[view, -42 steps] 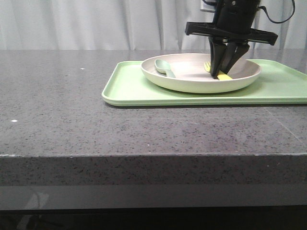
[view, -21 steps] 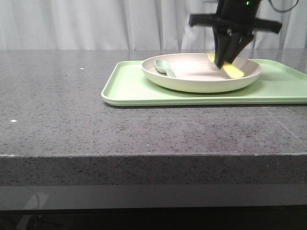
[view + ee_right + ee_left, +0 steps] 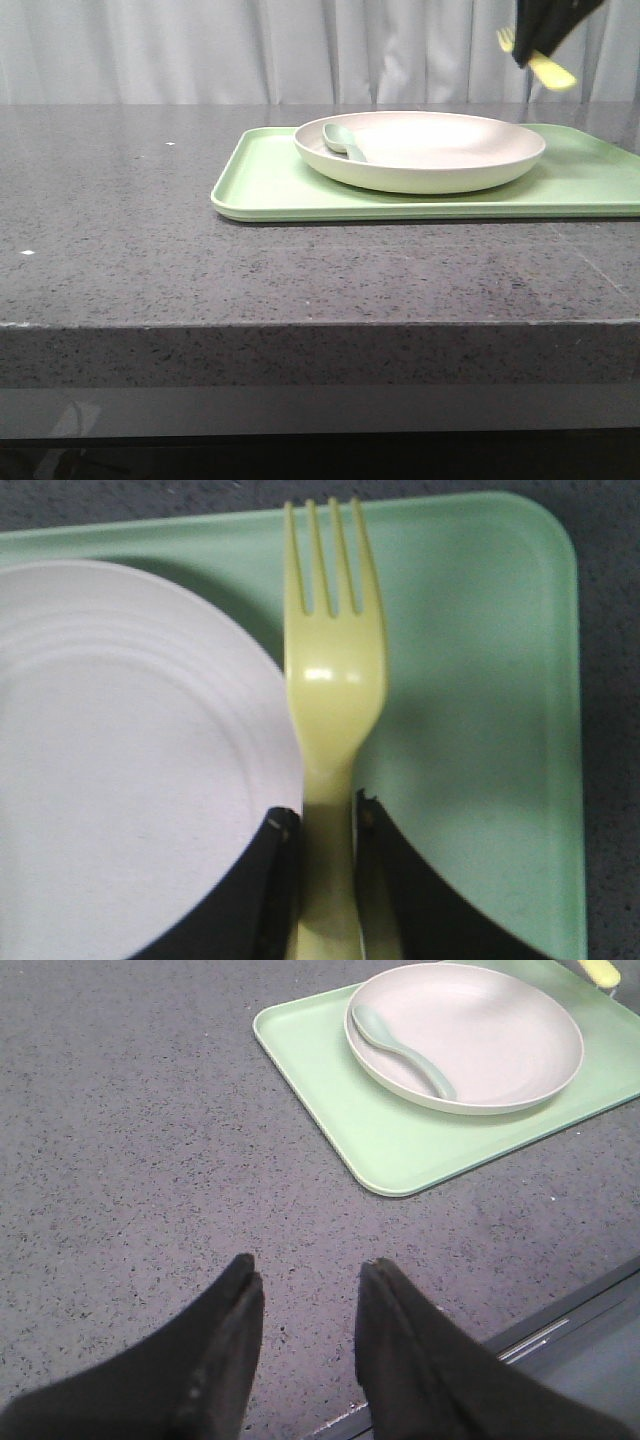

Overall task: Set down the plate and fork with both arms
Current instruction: 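Carry the fork past the plate rim and lower it onto the tray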

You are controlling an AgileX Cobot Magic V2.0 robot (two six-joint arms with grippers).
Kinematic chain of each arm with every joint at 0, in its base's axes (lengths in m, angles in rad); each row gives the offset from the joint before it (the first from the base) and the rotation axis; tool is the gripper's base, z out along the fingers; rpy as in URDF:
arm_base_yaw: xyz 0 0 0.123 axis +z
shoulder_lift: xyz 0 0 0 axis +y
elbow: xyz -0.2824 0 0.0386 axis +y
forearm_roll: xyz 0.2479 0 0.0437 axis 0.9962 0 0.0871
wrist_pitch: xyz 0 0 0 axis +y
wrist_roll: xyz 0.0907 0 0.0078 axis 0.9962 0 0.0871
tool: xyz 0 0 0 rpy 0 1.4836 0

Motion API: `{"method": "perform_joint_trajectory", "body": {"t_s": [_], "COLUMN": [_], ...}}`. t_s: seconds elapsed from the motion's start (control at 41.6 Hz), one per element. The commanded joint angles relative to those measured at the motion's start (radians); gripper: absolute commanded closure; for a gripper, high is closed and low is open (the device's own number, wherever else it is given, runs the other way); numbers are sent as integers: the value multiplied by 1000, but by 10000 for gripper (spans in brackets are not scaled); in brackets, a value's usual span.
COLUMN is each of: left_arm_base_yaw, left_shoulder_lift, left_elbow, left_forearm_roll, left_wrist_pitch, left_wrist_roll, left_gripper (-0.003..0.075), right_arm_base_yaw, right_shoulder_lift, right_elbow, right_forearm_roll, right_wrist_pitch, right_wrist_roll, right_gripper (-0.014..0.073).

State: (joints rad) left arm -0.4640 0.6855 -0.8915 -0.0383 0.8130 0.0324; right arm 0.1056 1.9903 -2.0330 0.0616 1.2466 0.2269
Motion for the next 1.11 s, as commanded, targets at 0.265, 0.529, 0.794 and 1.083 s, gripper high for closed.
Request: {"method": "perform_joint_trajectory", "body": {"t_s": [0.265,0.529,0.794,1.083], "left_arm_base_yaw": [0,0,0,0], "left_shoulder_lift": [-2,-2,-2,-2], "left_elbow": [-26,-26,-26,-26], "left_forearm_roll": [-10,-10,-10,-14], "left_wrist_pitch": [-70,-70,-70,-70], "left_wrist_roll": [4,4,4,4], "left_gripper": [483,483,483,483], "right_arm_base_yaw": [-113,-124,-123,-123], "right_shoulder_lift": [-58,-58,-56,-55], "right_elbow": [179,206,206,206], "right_forearm_roll": [-2,38,72,72], "right_wrist_pitch": [72,20,16,27], "right_wrist_roll": [-75,-145,-171,-175], "right_gripper": [517,516,516,512]}}
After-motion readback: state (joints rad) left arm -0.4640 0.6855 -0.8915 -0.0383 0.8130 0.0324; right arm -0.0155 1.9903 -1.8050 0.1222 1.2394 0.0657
